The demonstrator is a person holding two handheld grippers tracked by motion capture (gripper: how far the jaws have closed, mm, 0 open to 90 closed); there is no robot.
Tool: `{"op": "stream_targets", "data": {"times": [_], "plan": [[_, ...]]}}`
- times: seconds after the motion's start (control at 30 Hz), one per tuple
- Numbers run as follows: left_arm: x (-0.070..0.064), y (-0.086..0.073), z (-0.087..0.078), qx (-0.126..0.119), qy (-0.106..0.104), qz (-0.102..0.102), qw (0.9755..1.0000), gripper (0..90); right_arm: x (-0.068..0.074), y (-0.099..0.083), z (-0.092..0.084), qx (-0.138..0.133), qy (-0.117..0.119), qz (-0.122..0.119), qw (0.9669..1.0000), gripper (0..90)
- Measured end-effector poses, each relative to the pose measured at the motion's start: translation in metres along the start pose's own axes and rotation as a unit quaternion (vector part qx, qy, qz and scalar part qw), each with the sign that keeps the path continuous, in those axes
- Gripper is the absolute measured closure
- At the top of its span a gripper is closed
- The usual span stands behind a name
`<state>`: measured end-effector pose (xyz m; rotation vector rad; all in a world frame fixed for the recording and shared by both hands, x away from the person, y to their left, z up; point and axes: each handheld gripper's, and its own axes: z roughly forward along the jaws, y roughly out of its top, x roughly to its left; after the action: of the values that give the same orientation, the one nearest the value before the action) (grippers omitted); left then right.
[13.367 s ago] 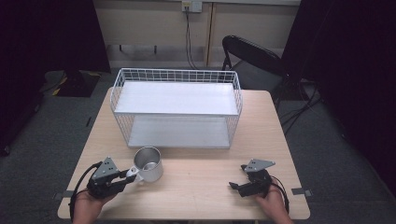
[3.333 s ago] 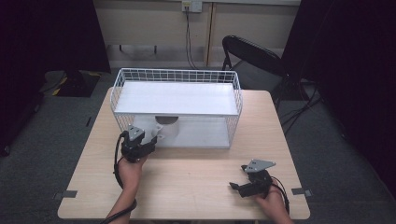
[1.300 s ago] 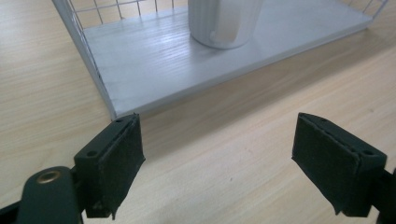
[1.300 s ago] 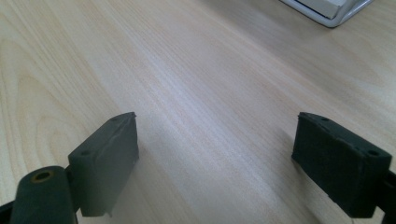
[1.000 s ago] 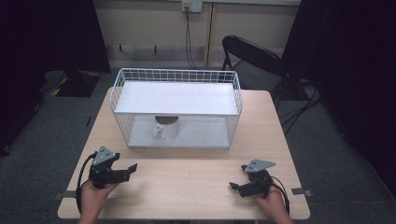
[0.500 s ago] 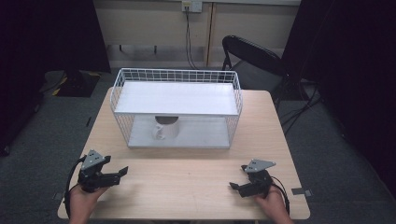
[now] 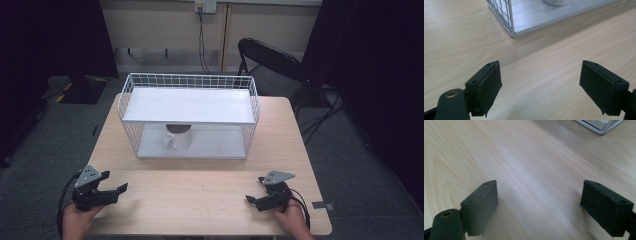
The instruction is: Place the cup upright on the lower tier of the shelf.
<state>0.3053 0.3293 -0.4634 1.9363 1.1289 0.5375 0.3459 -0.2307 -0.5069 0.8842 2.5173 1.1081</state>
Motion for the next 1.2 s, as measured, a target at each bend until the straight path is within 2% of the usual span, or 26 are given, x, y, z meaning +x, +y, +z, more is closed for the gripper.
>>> {"op": "stream_targets", "data": {"times": [0.17,0.57,0.6,0.77,1.2], "plan": [[0.004,-0.004,-0.003,0.001,0.000,0.001,1.0000,17.9,0.000,0.000,0.000,0.000,0.000,0.000,1.0000,13.4],[0.012,-0.015,-0.004,0.018,0.003,0.009,0.9998,18.6,0.000,0.000,0.000,0.000,0.000,0.000,1.0000,13.4],[0.013,-0.017,-0.003,0.021,0.005,0.015,0.9997,18.8,0.000,0.000,0.000,0.000,0.000,0.000,1.0000,13.4],[0.017,-0.022,-0.004,0.027,0.008,0.013,0.9995,19.0,0.000,0.000,0.000,0.000,0.000,0.000,1.0000,13.4],[0.017,-0.028,0.000,0.043,0.013,0.027,0.9986,19.2,0.000,0.000,0.000,0.000,0.000,0.000,1.0000,13.4]]}}
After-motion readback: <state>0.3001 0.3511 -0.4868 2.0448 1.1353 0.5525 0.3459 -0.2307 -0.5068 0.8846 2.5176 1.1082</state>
